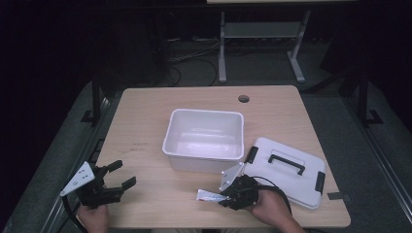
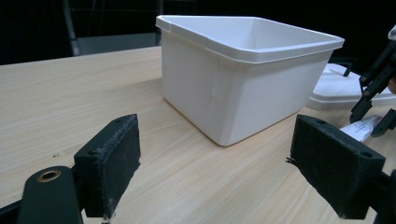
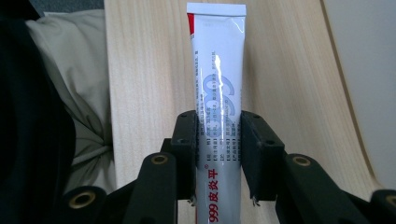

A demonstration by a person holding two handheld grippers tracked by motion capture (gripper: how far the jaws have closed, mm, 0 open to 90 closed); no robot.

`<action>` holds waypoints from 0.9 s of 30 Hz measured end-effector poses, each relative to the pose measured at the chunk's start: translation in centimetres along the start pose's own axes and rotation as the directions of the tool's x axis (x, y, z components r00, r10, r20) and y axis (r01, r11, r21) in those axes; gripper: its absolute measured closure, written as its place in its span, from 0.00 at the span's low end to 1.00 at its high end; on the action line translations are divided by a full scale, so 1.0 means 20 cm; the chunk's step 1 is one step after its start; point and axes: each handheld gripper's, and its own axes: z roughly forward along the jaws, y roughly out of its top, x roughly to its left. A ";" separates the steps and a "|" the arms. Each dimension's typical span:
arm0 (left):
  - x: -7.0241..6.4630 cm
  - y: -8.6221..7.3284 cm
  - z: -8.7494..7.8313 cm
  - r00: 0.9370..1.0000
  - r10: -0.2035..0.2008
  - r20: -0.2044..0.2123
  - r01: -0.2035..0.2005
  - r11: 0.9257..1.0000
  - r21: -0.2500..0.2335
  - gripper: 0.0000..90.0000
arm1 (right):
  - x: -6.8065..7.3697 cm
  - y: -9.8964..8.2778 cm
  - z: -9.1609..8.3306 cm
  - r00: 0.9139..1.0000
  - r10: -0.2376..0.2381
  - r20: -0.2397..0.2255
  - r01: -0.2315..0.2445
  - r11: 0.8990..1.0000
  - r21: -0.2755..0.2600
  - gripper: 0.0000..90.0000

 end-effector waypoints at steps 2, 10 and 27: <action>0.00 0.00 0.00 1.000 0.000 0.000 0.000 1.000 0.000 0.17 | 0.00 0.00 -0.01 1.000 -0.001 0.001 0.001 1.000 0.002 0.75; 0.00 0.00 0.00 1.000 0.001 -0.001 -0.001 1.000 -0.002 0.17 | 0.00 0.05 -0.10 1.000 -0.021 0.016 0.022 0.999 -0.023 0.75; 0.00 0.00 0.01 1.000 0.002 0.000 -0.002 1.000 0.004 0.17 | -0.02 0.18 -0.32 0.997 -0.062 0.040 0.063 0.997 -0.041 0.75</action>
